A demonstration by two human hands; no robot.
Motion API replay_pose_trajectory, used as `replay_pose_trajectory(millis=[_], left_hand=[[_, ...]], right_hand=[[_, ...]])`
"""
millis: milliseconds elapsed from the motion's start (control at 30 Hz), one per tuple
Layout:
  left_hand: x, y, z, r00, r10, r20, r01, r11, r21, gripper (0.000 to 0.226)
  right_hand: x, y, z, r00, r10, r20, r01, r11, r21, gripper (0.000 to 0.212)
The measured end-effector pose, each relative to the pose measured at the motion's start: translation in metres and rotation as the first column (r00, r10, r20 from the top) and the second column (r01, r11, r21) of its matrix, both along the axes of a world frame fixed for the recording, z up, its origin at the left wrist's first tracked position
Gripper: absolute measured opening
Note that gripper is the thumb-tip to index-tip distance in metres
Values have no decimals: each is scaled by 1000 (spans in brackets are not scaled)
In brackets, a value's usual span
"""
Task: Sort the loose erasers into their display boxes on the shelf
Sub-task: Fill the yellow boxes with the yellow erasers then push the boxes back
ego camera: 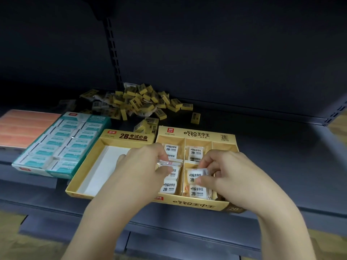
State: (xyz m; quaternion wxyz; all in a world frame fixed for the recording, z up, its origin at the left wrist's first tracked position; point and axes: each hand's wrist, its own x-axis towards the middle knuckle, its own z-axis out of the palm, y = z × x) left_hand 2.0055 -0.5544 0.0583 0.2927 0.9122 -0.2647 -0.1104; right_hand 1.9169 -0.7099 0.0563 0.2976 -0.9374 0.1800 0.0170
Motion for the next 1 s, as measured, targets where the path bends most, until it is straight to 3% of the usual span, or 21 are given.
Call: replay_pose_trajectory(millis=[100,233,300,500,667,767,1000], left_hand=[[3,0,0,998,6,65,-10,998,57,6],[3,-7,-11,956,-84,280,26,979,204,21],[3,-8,-15,946,-103,306,32,973,230,25],[10,-1,-13,958,-55,283,3,984,178,34],[14,-1,-12,953,-78,291,29,985,169,39],[20,4,-7,954,-45,295,25,997,72,36],[59,16,-4,929,52,365,-42,998,-36,32]], right_hand=[[-1,3,1,999,4,37,-1,998,-65,14],[-1,5,-1,999,5,44,1,990,-139,21],[-2,4,-3,1000,-3,31,9,984,-177,30],[1,3,-7,998,-20,58,32,974,-223,42],[7,7,-6,997,32,72,-15,975,-224,38],[11,9,3,984,85,156,-51,976,-210,31],[44,11,10,925,215,314,-76,913,-402,22]])
